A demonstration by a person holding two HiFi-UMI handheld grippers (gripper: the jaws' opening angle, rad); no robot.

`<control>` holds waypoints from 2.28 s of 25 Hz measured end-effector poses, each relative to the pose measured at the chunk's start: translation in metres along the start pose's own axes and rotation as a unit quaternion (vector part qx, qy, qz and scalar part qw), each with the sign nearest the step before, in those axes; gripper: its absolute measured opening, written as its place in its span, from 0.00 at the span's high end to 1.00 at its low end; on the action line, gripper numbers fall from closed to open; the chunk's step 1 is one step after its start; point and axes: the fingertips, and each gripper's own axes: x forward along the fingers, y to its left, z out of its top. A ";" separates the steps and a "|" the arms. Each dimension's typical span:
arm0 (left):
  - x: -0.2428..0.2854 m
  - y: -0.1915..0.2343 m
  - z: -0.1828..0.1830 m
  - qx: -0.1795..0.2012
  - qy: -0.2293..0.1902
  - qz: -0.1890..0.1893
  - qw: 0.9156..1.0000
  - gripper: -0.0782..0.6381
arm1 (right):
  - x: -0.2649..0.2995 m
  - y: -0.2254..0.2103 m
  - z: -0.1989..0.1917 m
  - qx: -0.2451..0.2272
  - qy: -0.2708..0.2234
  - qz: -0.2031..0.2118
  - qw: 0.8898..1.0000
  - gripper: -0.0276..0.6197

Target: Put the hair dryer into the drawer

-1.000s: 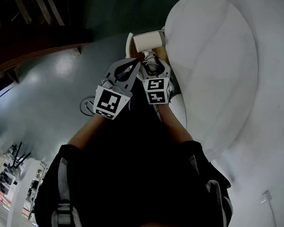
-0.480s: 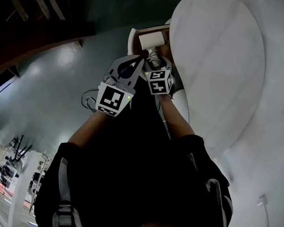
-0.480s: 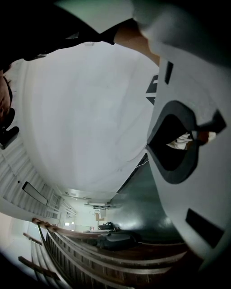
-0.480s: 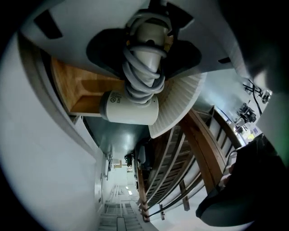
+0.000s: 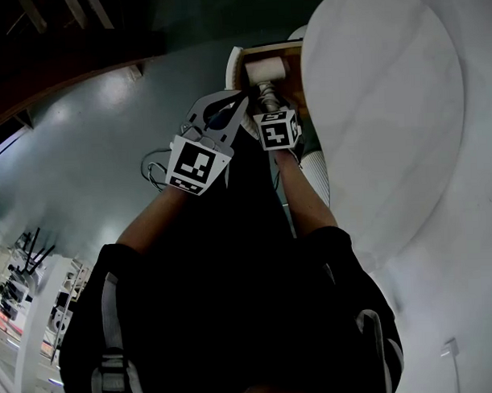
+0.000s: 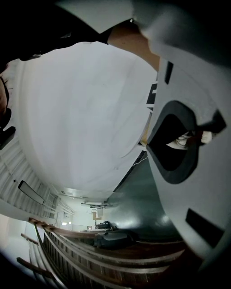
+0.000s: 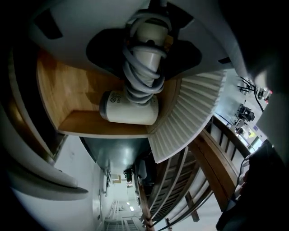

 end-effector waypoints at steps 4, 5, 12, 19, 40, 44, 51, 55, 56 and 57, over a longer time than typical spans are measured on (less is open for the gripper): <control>0.002 0.005 -0.010 0.000 0.021 0.001 1.000 0.88 | 0.003 -0.002 -0.002 0.012 0.019 0.001 1.000 0.55; 0.003 0.006 -0.012 -0.001 0.025 0.001 1.000 0.88 | 0.004 -0.002 -0.003 0.013 0.023 0.001 1.000 0.55; 0.005 0.009 -0.022 -0.002 0.038 -0.004 0.999 0.88 | 0.013 -0.001 -0.008 0.013 0.047 0.003 0.999 0.55; 0.003 0.009 -0.027 -0.004 0.043 -0.005 0.999 0.88 | 0.018 0.000 -0.009 0.008 0.057 0.002 0.998 0.54; -0.009 -0.006 -0.022 0.004 0.029 -0.014 0.999 0.88 | -0.002 0.009 -0.006 0.014 0.027 0.013 0.999 0.44; -0.013 -0.012 -0.018 0.012 0.023 -0.016 1.000 0.88 | -0.029 0.011 0.007 -0.005 -0.019 -0.025 1.000 0.44; -0.025 -0.022 0.003 0.019 -0.002 -0.016 1.000 0.88 | -0.099 0.027 0.044 -0.056 -0.124 -0.067 0.988 0.57; -0.028 -0.026 0.025 0.035 -0.032 -0.015 0.999 0.88 | -0.148 0.018 0.067 -0.050 -0.207 -0.108 0.971 0.77; -0.031 -0.029 0.031 0.038 -0.039 -0.014 0.998 0.88 | -0.162 0.016 0.071 -0.045 -0.224 -0.117 0.966 0.81; -0.034 -0.031 0.037 0.040 -0.046 -0.014 0.998 0.88 | -0.176 0.014 0.074 -0.041 -0.240 -0.125 0.962 0.84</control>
